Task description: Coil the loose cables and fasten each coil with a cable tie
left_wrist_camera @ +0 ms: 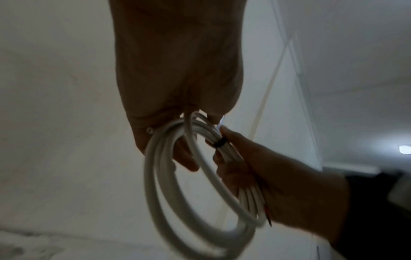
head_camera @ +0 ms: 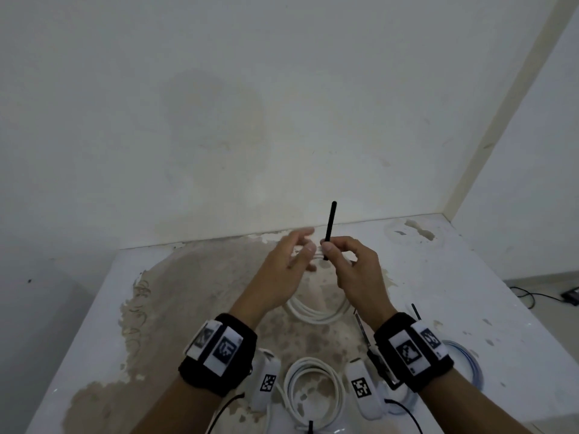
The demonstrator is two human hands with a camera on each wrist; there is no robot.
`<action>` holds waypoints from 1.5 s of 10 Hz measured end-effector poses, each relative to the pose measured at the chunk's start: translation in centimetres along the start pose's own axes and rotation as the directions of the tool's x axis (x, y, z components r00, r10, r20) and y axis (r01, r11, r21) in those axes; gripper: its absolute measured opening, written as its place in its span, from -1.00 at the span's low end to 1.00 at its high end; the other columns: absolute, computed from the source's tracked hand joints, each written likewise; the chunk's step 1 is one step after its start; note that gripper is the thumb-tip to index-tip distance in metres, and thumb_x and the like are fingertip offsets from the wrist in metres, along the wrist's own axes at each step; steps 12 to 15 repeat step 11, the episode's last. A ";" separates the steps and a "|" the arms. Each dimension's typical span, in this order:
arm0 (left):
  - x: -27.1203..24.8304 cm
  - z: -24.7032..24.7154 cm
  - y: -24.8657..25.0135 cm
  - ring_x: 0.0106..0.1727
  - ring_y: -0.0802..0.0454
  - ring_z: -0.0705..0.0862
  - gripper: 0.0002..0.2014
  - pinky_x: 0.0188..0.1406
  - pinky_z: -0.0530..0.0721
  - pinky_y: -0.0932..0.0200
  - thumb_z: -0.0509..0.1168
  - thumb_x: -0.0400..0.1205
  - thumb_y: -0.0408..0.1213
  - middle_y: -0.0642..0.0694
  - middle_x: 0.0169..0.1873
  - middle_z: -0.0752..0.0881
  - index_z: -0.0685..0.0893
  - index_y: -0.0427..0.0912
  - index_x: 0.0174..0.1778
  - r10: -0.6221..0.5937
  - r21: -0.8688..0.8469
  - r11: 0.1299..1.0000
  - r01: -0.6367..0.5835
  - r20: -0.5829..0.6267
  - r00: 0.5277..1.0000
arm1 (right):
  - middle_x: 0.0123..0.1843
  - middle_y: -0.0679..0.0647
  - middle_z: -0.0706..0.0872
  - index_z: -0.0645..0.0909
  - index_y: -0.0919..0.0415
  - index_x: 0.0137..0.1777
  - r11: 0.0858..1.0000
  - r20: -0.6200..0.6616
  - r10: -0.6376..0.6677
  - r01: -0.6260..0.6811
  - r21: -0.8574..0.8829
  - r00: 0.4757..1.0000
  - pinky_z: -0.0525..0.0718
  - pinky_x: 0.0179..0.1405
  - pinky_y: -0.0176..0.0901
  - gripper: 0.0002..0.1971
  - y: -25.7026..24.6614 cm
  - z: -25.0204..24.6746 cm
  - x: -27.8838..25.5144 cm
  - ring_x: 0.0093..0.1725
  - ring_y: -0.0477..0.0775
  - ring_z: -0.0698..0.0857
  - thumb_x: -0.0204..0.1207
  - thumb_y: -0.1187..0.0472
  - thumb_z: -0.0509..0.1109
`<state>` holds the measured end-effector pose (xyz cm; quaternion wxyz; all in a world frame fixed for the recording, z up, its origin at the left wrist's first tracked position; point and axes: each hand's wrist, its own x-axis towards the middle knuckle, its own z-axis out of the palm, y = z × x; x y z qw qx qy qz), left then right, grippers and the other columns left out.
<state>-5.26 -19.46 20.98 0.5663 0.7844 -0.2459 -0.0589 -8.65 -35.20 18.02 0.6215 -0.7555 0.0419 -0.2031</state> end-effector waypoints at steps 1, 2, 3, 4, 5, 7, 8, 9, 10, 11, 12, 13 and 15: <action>-2.1 0.0 -1.7 -0.45 0.25 0.54 -0.74 -0.39 0.50 0.25 0.01 0.80 -0.05 0.10 -0.42 0.56 0.59 0.05 -0.06 -0.027 0.180 0.983 0.036 -0.053 0.998 | -0.09 -0.04 0.80 0.79 0.07 0.04 0.999 0.032 0.054 -0.054 0.002 0.998 0.50 -0.21 -0.24 -0.79 0.7 2.0 -0.4 -0.34 -0.22 0.58 0.62 -0.04 0.45; -3.6 -1.3 -3.5 -0.44 0.27 0.49 -0.71 -0.42 0.38 0.32 0.04 0.80 -0.09 0.11 -0.46 0.50 0.50 0.12 -0.24 -0.054 0.212 0.974 0.076 -0.107 0.993 | -0.08 -0.04 0.78 0.77 0.04 0.10 0.996 0.164 0.092 -0.089 -0.026 0.982 0.55 -0.20 -0.17 -0.78 1.2 4.2 -1.5 -0.31 -0.19 0.60 0.67 -0.04 0.39; -7.8 -5.7 -8.7 -0.35 0.12 0.58 -0.67 -0.33 0.40 0.16 0.08 0.79 -0.14 -0.02 -0.40 0.60 0.53 0.02 -0.30 -0.223 0.223 0.933 0.282 -0.255 0.941 | 0.06 -0.04 0.73 0.65 -0.02 0.35 0.964 0.437 0.236 -0.154 -0.215 0.868 0.77 0.00 -0.07 -0.73 2.5 5.9 -3.2 -0.09 -0.06 0.75 0.71 -0.02 0.33; -12.6 -9.3 -13.0 -0.25 -0.11 0.60 -0.68 -0.27 0.41 0.12 0.08 0.80 -0.15 -0.17 -0.29 0.67 0.64 -0.04 -0.21 -0.407 0.190 0.846 0.497 -0.372 0.834 | 0.08 0.02 0.76 0.65 0.01 0.33 0.941 0.497 0.318 -0.207 -0.266 0.807 0.80 0.08 -0.03 -0.76 3.6 5.6 -4.2 -0.04 -0.01 0.80 0.73 0.05 0.32; -19.4 -12.9 -18.4 -0.26 -0.06 0.55 -0.68 -0.22 0.46 0.11 0.07 0.80 -0.16 -0.35 -0.07 0.75 0.74 -0.10 -0.02 -0.593 0.197 0.685 0.702 -0.410 0.694 | 0.00 0.21 0.81 0.75 0.09 0.12 0.914 0.446 0.406 -0.351 -0.203 0.798 0.82 -0.03 0.09 -0.83 3.9 4.7 -4.8 -0.18 0.11 0.84 0.74 0.19 0.31; -23.8 -14.6 -24.7 0.34 -0.26 0.60 -0.66 0.29 0.53 -0.01 0.10 0.79 -0.19 -0.34 0.41 0.58 0.56 -0.25 0.40 -0.707 0.334 0.536 0.775 -0.325 0.628 | -0.04 0.20 0.81 0.76 0.14 0.13 0.928 0.371 0.373 -0.332 -0.169 0.851 0.84 -0.07 0.05 -0.81 1.6 2.8 -4.3 -0.17 0.22 0.83 0.74 0.23 0.29; -24.1 -14.3 -26.2 0.39 -0.31 0.59 -0.57 0.32 0.57 -0.04 0.23 0.73 -0.23 -0.33 0.46 0.54 0.50 -0.33 0.49 -0.650 0.508 0.501 0.701 -0.314 0.692 | -0.05 0.20 0.80 0.77 0.14 0.13 0.935 0.351 0.354 -0.318 -0.158 0.867 0.83 -0.07 0.07 -0.80 0.5 2.0 -4.2 -0.19 0.21 0.81 0.73 0.23 0.29; -23.2 -14.7 -28.7 -0.17 -0.31 0.78 -0.69 -0.23 0.77 -0.03 0.47 0.43 -0.13 -0.27 -0.03 0.78 0.81 -0.23 0.02 -0.765 0.487 0.427 0.761 -0.255 0.592 | -0.07 0.21 0.80 0.79 0.12 0.10 0.946 0.318 0.323 -0.307 -0.101 0.891 0.82 -0.16 -0.05 -0.78 -1.6 1.0 -4.1 -0.20 0.23 0.79 0.72 0.26 0.29; -23.7 -14.7 -29.5 -0.13 -0.21 0.75 -0.72 -0.19 0.74 -0.07 0.40 0.41 -0.05 -0.11 -0.05 0.77 0.80 0.01 0.01 -0.768 0.558 0.355 0.750 -0.284 0.574 | -0.08 0.22 0.81 0.80 0.15 0.08 0.953 0.304 0.303 -0.293 -0.081 0.903 0.83 -0.21 -0.09 -0.77 -3.6 0.6 -4.0 -0.23 0.21 0.79 0.70 0.29 0.29; -23.8 -14.4 -28.7 0.14 -0.02 0.67 -0.79 0.13 0.65 -0.04 0.29 0.53 0.14 0.21 0.10 0.63 0.64 0.45 0.08 -0.626 0.556 0.476 0.681 -0.331 0.707 | -0.12 0.23 0.81 0.83 0.13 0.01 0.984 0.225 0.174 -0.178 -0.005 0.959 0.83 -0.19 -0.17 -0.80 -8.4 -0.3 -3.3 -0.27 0.17 0.79 0.62 0.22 0.34; -23.8 -14.4 -28.7 0.14 -0.02 0.67 -0.79 0.13 0.65 -0.04 0.29 0.53 0.14 0.21 0.10 0.63 0.64 0.45 0.08 -0.626 0.556 0.476 0.681 -0.331 0.707 | -0.12 0.23 0.81 0.83 0.13 0.01 0.984 0.225 0.174 -0.178 -0.005 0.959 0.83 -0.19 -0.17 -0.80 -8.4 -0.3 -3.3 -0.27 0.17 0.79 0.62 0.22 0.34; -23.8 -14.4 -28.7 0.14 -0.02 0.67 -0.79 0.13 0.65 -0.04 0.29 0.53 0.14 0.21 0.10 0.63 0.64 0.45 0.08 -0.626 0.556 0.476 0.681 -0.331 0.707 | -0.12 0.23 0.81 0.83 0.13 0.01 0.984 0.225 0.174 -0.178 -0.005 0.959 0.83 -0.19 -0.17 -0.80 -8.4 -0.3 -3.3 -0.27 0.17 0.79 0.62 0.22 0.34; -23.8 -14.4 -28.7 0.14 -0.02 0.67 -0.79 0.13 0.65 -0.04 0.29 0.53 0.14 0.21 0.10 0.63 0.64 0.45 0.08 -0.626 0.556 0.476 0.681 -0.331 0.707 | -0.12 0.23 0.81 0.83 0.13 0.01 0.984 0.225 0.174 -0.178 -0.005 0.959 0.83 -0.19 -0.17 -0.80 -8.4 -0.3 -3.3 -0.27 0.17 0.79 0.62 0.22 0.34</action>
